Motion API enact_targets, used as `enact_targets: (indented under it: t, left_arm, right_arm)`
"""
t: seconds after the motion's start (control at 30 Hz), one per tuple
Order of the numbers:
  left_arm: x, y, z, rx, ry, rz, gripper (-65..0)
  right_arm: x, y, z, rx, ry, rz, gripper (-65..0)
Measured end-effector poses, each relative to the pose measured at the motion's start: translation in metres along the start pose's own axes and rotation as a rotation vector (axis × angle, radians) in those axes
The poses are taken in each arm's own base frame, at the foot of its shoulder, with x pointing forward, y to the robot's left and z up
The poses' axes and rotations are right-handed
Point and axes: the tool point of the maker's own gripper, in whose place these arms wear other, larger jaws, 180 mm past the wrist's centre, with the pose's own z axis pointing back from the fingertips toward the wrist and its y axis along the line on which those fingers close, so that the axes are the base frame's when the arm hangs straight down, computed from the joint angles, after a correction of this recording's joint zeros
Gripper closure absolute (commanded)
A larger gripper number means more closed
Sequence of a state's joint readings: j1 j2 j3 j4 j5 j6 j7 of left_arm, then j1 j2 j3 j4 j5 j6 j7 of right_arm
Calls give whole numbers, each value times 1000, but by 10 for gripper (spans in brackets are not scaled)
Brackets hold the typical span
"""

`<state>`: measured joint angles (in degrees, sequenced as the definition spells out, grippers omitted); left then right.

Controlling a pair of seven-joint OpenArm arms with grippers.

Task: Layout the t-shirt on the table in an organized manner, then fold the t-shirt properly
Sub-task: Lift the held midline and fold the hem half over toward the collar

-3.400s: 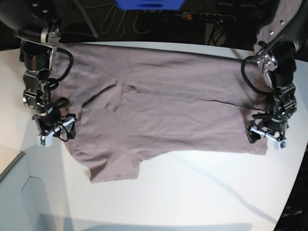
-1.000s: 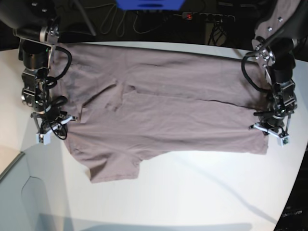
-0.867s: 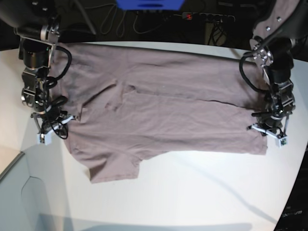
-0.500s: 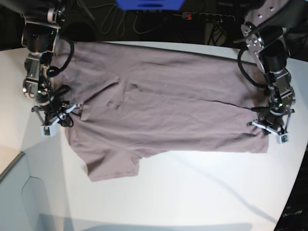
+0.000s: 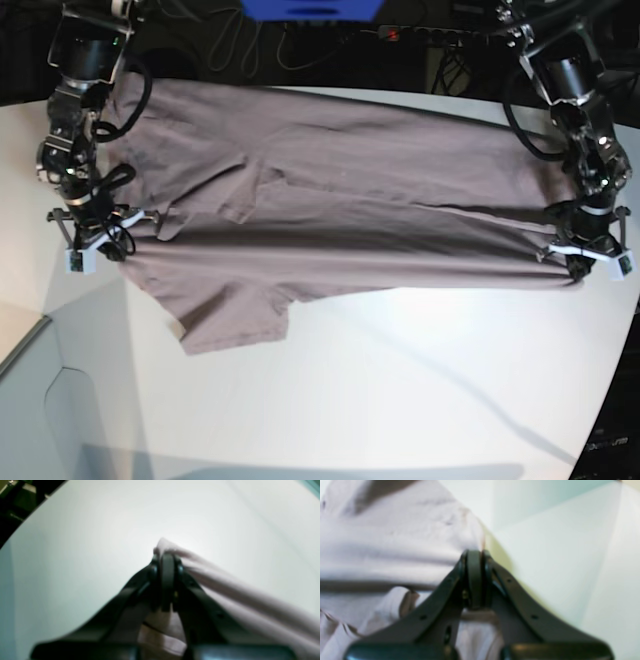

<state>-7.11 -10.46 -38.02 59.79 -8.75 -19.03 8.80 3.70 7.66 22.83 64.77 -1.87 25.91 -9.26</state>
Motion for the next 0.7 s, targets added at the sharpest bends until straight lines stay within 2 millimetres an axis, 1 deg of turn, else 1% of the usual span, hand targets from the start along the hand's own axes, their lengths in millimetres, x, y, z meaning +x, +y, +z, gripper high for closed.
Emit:
enact_targets:
  t: [0.1,0.13,0.17,0.2,0.27,0.37,0.53,0.6,0.7]
  left_arm:
    - [3,0,6,-6,-8,16,0]
    - [-1,-1,9,-9,8,21,0]
    - [-5,-1,11,-12,20,30,0]
    - [-3,-2,13,-18,18,40,0]
    - [1,-3,18,-24,3,50,0]
    - [2,0,20,-22,-2,44,0]
    - [-5,2,24,-18,11,43,0]
    - [-10,4,27,-16,21,44,0]
    - [-20,11,33,-4,42,40,0]
  right_arm:
    - [25,5,5,4,-76,16,0]
    - [52,-71,29,-438,-243,-76,0]
    - [52,-68,30,-435,-247,-80,0]
    - [28,14,11,6,-96,14,0]
    - [24,19,18,10,-94,19,0]
    - [24,19,28,5,-111,31,0]
    - [14,25,30,13,-94,19,0]
    - [5,23,33,8,-75,18,0]
    - [-5,10,40,-28,-58,-6,0]
